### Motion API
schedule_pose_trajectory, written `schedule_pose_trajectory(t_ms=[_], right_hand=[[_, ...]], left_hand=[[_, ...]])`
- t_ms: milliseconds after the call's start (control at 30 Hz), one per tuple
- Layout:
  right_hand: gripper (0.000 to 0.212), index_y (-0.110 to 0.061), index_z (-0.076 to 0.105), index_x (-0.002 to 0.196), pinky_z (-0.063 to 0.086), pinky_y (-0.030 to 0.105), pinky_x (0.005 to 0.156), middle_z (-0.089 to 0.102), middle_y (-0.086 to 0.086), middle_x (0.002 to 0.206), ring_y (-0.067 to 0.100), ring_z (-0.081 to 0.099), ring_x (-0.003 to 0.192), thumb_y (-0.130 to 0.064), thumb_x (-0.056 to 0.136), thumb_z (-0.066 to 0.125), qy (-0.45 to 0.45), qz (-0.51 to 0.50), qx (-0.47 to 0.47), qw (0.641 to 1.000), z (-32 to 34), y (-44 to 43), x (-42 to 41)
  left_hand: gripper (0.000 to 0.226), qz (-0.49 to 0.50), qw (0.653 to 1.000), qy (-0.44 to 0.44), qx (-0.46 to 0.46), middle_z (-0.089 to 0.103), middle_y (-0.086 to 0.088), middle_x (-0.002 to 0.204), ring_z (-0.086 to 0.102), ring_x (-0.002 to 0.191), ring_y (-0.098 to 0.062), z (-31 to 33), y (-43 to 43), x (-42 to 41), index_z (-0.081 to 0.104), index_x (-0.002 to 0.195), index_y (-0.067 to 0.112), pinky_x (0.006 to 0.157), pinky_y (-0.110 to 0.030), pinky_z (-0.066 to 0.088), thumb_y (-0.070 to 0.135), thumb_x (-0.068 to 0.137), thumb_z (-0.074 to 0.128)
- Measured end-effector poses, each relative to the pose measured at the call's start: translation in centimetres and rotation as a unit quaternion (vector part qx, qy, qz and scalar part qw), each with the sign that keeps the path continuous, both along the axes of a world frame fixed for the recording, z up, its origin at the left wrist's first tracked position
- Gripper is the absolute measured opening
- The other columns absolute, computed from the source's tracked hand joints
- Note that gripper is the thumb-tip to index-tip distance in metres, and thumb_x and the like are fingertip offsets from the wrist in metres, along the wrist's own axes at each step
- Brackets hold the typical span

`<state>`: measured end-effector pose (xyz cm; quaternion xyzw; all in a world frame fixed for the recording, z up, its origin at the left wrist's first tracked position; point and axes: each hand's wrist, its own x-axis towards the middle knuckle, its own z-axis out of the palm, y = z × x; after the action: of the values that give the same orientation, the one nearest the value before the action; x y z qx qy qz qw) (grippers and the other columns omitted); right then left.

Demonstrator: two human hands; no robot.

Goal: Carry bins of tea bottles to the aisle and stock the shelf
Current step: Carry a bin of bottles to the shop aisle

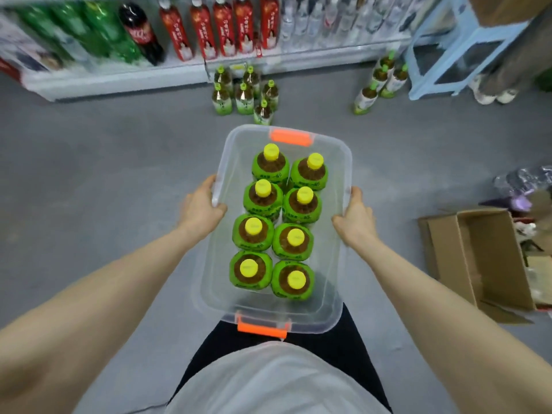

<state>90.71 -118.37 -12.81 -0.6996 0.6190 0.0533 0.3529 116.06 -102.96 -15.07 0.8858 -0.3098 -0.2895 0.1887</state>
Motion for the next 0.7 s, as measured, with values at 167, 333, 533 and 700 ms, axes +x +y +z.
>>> schedule_pose_trajectory(t_ms=[167, 333, 533, 700], right_hand=[[0.055, -0.015, 0.036, 0.137, 0.036, 0.033, 0.074, 0.061, 0.019, 0.105, 0.041, 0.055, 0.104, -0.008, 0.086, 0.055, -0.026, 0.074, 0.033, 0.996, -2.1, -9.5, 9.8], [0.057, -0.014, 0.034, 0.139, 0.038, 0.038, 0.075, 0.062, 0.02, 0.107, 0.043, 0.054, 0.104, -0.009, 0.086, 0.053, -0.009, 0.172, 0.021, 0.985, -2.8, -16.6, 20.3], [0.062, -0.014, 0.03, 0.144, 0.044, 0.044, 0.077, 0.063, 0.029, 0.106, 0.049, 0.057, 0.099, -0.008, 0.086, 0.052, 0.013, 0.224, -0.015, 0.975, -5.1, -21.7, 33.6], [0.065, -0.017, 0.024, 0.148, 0.037, 0.036, 0.068, 0.06, 0.021, 0.09, 0.046, 0.06, 0.091, -0.007, 0.089, 0.051, 0.029, 0.243, 0.017, 0.969, -9.7, -23.9, 43.2]], left_hand=[[0.065, 0.089, 0.996, -0.012, 0.02, 0.068, -0.012, 0.104, 0.059, 0.107, -0.039, -0.7, -5.0, 6.9, 0.045, 0.145, 0.024, 0.088, -0.039, 0.044, 0.014, 0.084, 0.063], [0.066, 0.159, 0.987, -0.017, 0.029, 0.059, -0.007, 0.085, 0.06, 0.103, -0.04, -1.3, -9.0, 13.8, 0.043, 0.146, 0.023, 0.085, -0.039, 0.044, 0.012, 0.085, 0.062], [0.064, 0.23, 0.973, 0.019, 0.015, 0.064, -0.013, 0.086, 0.06, 0.094, -0.04, -3.9, -12.3, 23.7, 0.042, 0.145, 0.024, 0.074, -0.034, 0.038, 0.011, 0.086, 0.059], [0.064, 0.249, 0.967, 0.045, 0.023, 0.06, -0.004, 0.078, 0.063, 0.092, -0.039, -7.3, -14.0, 32.2, 0.041, 0.145, 0.022, 0.077, -0.037, 0.042, 0.008, 0.085, 0.061]])
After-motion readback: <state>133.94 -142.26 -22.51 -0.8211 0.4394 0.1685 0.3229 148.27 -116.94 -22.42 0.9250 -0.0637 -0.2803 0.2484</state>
